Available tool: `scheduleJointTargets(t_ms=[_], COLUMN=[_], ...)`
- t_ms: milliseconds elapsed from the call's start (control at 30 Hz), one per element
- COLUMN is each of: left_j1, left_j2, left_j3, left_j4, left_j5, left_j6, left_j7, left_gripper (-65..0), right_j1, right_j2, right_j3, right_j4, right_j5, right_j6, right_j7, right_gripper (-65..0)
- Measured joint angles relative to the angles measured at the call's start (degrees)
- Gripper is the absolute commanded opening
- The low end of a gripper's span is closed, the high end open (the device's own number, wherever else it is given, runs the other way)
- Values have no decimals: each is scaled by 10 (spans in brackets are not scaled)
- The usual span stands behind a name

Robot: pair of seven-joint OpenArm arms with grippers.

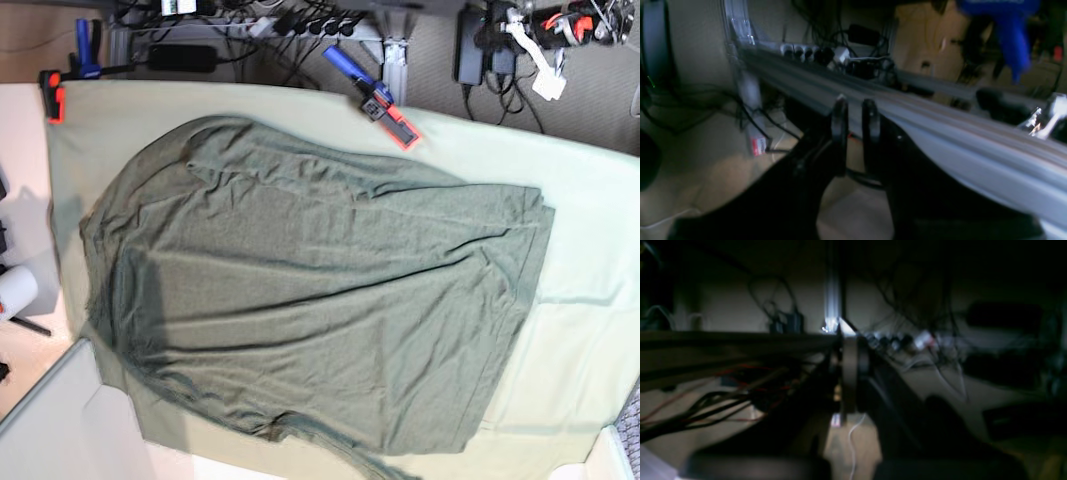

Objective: Fold the T-shirt properly

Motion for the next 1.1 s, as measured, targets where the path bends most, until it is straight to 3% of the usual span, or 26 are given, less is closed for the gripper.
scheduleJointTargets(t_ms=[167, 367, 567, 633, 700, 800, 900, 1100], left_j1=[64, 109, 108, 108, 107, 107, 108, 109], left_j2=[-21, -44, -78, -89, -97, -101, -101, -106], left_j3=[-28, -58, -75, -75, -75, -75, -75, -75], left_j4=[170, 271, 326, 340, 345, 346, 346, 346], left_j5=[0, 0, 1, 0, 2, 9, 20, 31], left_j6=[-2, -4, -3, -4, -4, -4, -4, -4], left_j7=[2, -5, -12, -14, -18, -23, -30, -37], left_gripper=[-569, -486, -403, -375, -352, -344, -344, -330], right_j1=[-64, -65, -22, -1, 20, 49, 72, 119], right_j2=[4, 4, -2, -9, -17, -31, -44, -73], right_j3=[47, 130, 178, 183, 183, 183, 183, 183], right_j4=[154, 267, 298, 297, 297, 297, 292, 252], right_j5=[51, 141, 143, 142, 143, 145, 146, 159], right_j6=[2, 3, 3, 0, -10, -86, -148, -158], right_j7=[-32, -114, -135, -141, -144, -145, -160, -179], right_gripper=[-650, -650, -650, -568, -419, -199, -200, -201])
